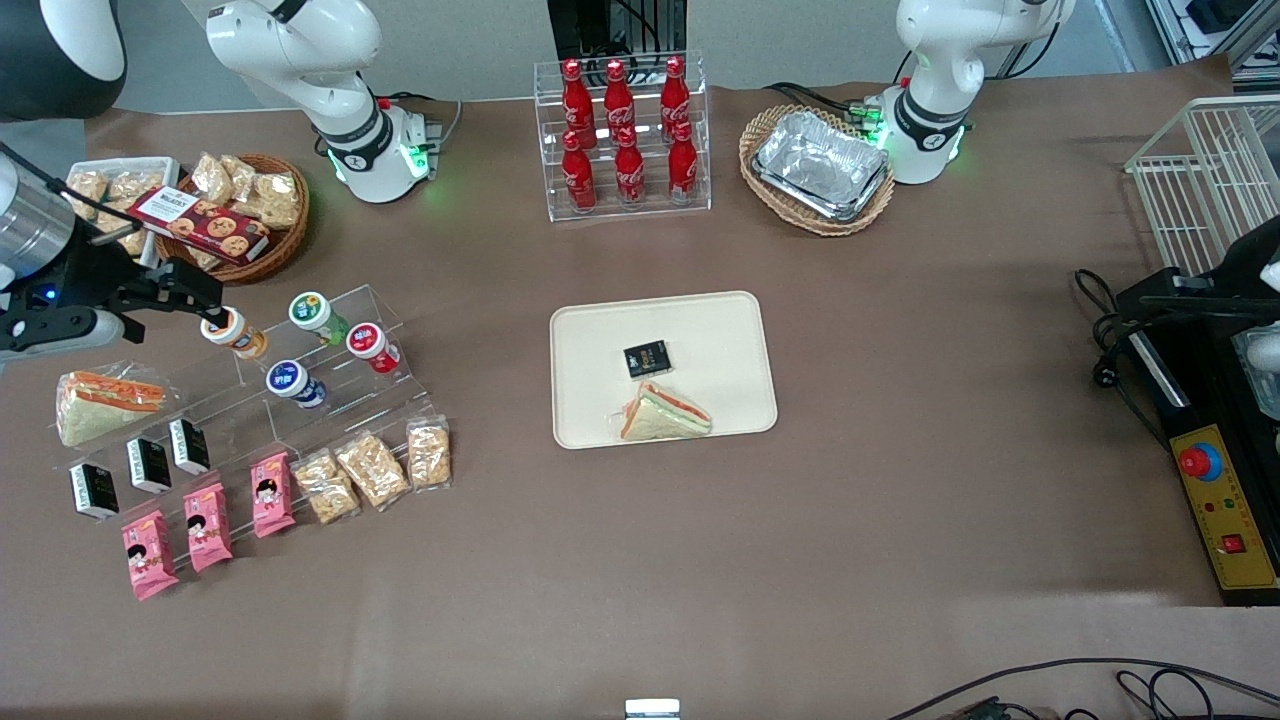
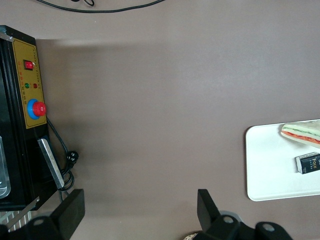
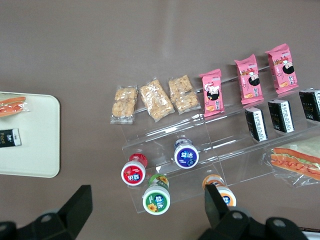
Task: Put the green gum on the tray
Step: 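Move the right gripper toward the green-labelled cup on the acrylic rack, then lower the right gripper and close it on the green-labelled cup, then lift the green cup and carry it over the cream tray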
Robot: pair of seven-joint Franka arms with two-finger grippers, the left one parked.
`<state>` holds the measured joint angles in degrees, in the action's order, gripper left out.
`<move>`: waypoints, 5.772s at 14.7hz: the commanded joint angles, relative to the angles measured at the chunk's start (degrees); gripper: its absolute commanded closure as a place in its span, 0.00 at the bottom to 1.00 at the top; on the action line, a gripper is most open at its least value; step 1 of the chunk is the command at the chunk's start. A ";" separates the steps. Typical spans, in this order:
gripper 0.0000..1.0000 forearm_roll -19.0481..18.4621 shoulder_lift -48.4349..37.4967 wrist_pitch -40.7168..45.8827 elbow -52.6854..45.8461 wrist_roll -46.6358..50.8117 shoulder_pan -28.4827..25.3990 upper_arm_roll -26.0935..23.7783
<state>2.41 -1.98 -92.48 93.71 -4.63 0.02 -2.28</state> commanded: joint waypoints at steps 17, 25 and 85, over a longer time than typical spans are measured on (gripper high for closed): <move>0.00 -0.91 -21.04 -25.37 43.21 -0.03 -1.34 -0.01; 0.00 -0.91 -22.27 -35.57 54.02 -0.03 -1.34 -0.01; 0.61 1.11 19.81 -44.09 19.75 70.10 -49.06 0.17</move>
<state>3.59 14.89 -132.34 113.69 63.11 -47.71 -2.81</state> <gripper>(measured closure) 0.414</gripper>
